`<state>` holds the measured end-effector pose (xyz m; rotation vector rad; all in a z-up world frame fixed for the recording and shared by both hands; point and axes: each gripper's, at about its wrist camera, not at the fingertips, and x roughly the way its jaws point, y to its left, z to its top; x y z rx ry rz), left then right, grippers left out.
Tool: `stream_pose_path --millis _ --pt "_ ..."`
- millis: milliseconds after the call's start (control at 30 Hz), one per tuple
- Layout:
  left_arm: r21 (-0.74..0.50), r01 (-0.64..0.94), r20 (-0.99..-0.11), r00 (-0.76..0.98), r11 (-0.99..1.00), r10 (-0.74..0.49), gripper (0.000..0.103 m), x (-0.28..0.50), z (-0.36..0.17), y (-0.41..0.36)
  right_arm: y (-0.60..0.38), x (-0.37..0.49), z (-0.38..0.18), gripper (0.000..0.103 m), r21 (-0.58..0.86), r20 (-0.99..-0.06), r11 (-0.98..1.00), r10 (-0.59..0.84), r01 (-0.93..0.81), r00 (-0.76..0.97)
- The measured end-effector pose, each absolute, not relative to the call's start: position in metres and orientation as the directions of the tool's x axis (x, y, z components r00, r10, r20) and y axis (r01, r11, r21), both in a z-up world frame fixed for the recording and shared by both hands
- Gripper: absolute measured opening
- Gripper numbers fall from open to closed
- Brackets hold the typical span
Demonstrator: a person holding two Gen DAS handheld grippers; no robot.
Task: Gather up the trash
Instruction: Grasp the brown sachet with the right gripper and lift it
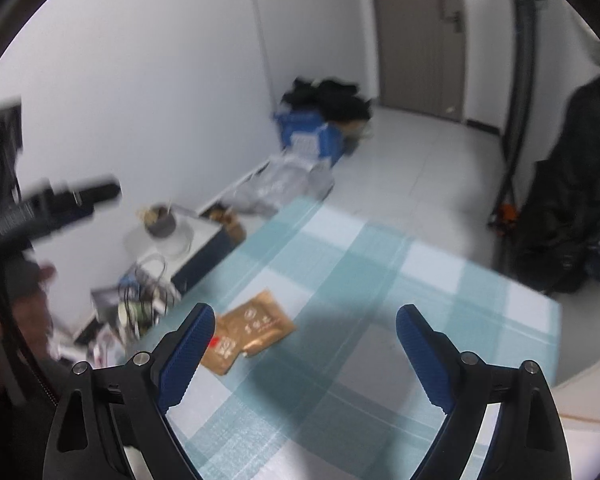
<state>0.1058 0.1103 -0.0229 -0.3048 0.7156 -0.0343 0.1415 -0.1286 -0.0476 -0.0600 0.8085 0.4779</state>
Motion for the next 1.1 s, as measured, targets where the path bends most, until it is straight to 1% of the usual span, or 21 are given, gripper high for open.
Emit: stream_pose_path --millis 233,367,533,567,600,633,700,767,833,900,967,1067,1100 --pt "-0.310 -0.079 -0.656 0.739 0.947 -0.153 0.102 0.111 -0.028 0.124 -0.073 0.167 -0.104 0.093 0.061 -0.786 0.807 0.401 -0.587 0.469" --pt "-0.306 -0.088 -0.662 0.735 0.948 -0.146 0.102 0.114 -0.031 0.131 -0.048 0.177 -0.130 0.093 0.049 -0.821 0.752 0.405 -0.658 0.401" --pt "-0.323 -0.110 -0.681 0.716 0.940 -0.150 0.102 0.118 -0.038 0.144 -0.036 0.183 -0.141 0.091 0.027 -0.834 0.729 0.393 -0.684 0.386" --pt "-0.332 -0.114 -0.684 0.713 0.936 -0.156 0.102 0.119 -0.039 0.146 -0.034 0.185 -0.145 0.088 0.015 -0.843 0.728 0.378 -0.686 0.383" --pt "-0.336 -0.118 -0.686 0.710 0.934 -0.157 0.102 0.119 -0.040 0.148 -0.032 0.185 -0.147 0.081 0.013 -0.850 0.726 0.371 -0.688 0.375" --pt "-0.337 -0.122 -0.689 0.708 0.934 -0.155 0.102 0.119 -0.041 0.149 -0.033 0.186 -0.147 0.081 0.030 -0.853 0.722 0.379 -0.691 0.360" --pt "-0.339 -0.129 -0.692 0.706 0.932 -0.154 0.102 0.121 -0.042 0.152 -0.035 0.186 -0.146 0.072 0.032 -0.850 0.729 0.379 -0.684 0.365" --pt "-0.341 -0.130 -0.694 0.703 0.931 -0.156 0.102 0.121 -0.043 0.153 -0.035 0.185 -0.146 0.065 0.012 -0.851 0.735 0.363 -0.678 0.379" --pt "-0.344 -0.131 -0.695 0.702 0.930 -0.158 0.102 0.121 -0.043 0.153 -0.036 0.183 -0.146 0.063 0.003 -0.852 0.730 0.360 -0.684 0.380" --pt "-0.338 -0.131 -0.695 0.703 0.932 -0.153 0.102 0.120 -0.043 0.152 -0.034 0.182 -0.144 0.057 -0.005 -0.852 0.726 0.356 -0.687 0.383" --pt "-0.334 -0.133 -0.696 0.702 0.933 -0.149 0.102 0.120 -0.043 0.152 -0.033 0.180 -0.143 0.055 -0.014 -0.852 0.728 0.350 -0.685 0.390" --pt "-0.333 -0.136 -0.698 0.701 0.933 -0.147 0.102 0.119 -0.043 0.154 -0.032 0.175 -0.142 0.047 -0.040 -0.847 0.721 0.343 -0.692 0.406" --pt "-0.334 -0.138 -0.698 0.700 0.933 -0.146 0.102 0.119 -0.043 0.154 -0.031 0.174 -0.142 0.046 -0.047 -0.847 0.721 0.338 -0.691 0.411"
